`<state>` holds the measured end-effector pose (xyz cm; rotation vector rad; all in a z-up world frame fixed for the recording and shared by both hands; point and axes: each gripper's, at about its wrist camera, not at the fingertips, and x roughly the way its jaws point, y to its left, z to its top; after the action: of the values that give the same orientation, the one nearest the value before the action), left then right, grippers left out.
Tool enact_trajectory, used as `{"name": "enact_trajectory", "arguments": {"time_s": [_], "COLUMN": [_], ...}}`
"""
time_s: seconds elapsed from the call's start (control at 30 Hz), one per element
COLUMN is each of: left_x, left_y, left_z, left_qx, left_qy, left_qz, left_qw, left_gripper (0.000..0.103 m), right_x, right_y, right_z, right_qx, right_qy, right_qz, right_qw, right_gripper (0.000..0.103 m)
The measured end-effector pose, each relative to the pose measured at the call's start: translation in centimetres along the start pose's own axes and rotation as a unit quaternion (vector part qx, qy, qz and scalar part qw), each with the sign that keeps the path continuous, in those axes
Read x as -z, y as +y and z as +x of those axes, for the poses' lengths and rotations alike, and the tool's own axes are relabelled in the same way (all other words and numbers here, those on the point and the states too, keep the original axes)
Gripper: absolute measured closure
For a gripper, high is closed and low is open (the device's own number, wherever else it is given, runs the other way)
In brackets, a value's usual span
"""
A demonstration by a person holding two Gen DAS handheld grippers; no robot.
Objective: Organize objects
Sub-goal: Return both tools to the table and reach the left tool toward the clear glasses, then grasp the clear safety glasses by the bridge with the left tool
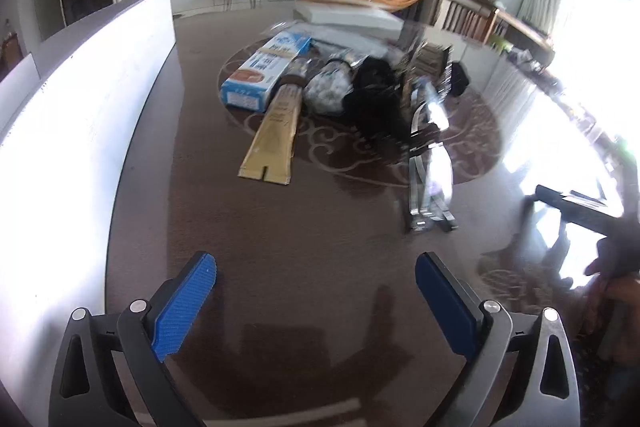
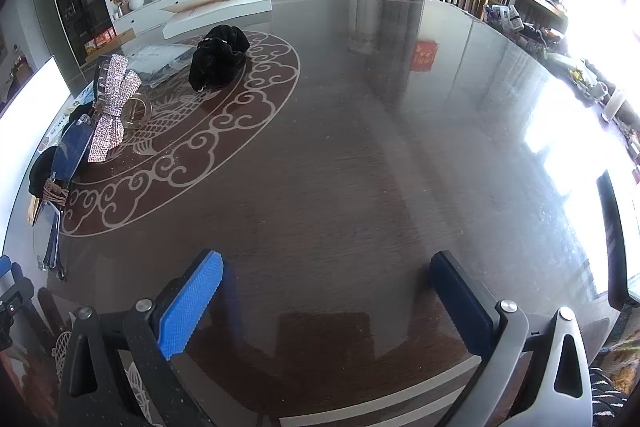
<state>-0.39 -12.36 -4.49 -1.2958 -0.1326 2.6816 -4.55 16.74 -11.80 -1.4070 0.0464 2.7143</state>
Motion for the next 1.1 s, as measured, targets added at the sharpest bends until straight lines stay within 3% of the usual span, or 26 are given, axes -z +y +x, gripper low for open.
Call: {"name": "enact_trajectory", "arguments": {"time_s": [0.07,0.17,0.37,0.43,0.5,0.57,0.9,1.03,1.1], "left_x": [-0.5,-2.0,-4.9,-5.2,-5.2,-5.0,-0.4,0.9,1.1], "left_y": [-1.6,-4.7,-7.7,-7.8,-8.1,-8.1,-6.1,-5.5,-5.7], "left_z": [-1.5,-1.5,4.0,5.4,6.2,6.3,0.3,0.1,1.1], "left_qx": [0.018,0.016,-0.007,-0.007,-0.013,-0.007,0.007,0.022,0.026], "left_qy": [-0.022,-0.035,-0.003,0.014,0.027,0.034,0.029,0.042,0.062], "left_qz": [0.021,0.074,0.081,0.071,0.072,0.07,0.063,0.071,0.079], "left_qw": [0.9994,0.9965,0.9967,0.9974,0.997,0.997,0.9976,0.9963,0.9946], "left_gripper": [0.002,0.002,0.002,0.017,0.055,0.074,0.077,0.075,0.061], "right_x": [0.0,-0.1,-0.1,-0.1,-0.1,-0.1,-0.1,-0.1,-0.1], "right_y": [0.0,0.1,0.1,0.1,0.1,0.1,0.1,0.1,0.1], "right_z": [0.0,0.1,0.1,0.1,0.1,0.1,0.1,0.1,0.1], "right_qx": [0.0,0.002,0.002,0.002,0.002,0.002,0.003,0.003,0.003], "right_qy": [-0.001,-0.002,-0.003,-0.003,-0.003,-0.003,-0.003,-0.003,-0.003], "right_qz": [0.001,0.002,0.002,0.002,0.002,0.002,0.002,0.002,0.002], "right_qw": [1.0,1.0,1.0,1.0,1.0,1.0,1.0,1.0,1.0], "right_gripper": [0.0,0.0,0.0,0.0,0.0,0.0,0.0,0.0,0.0]}}
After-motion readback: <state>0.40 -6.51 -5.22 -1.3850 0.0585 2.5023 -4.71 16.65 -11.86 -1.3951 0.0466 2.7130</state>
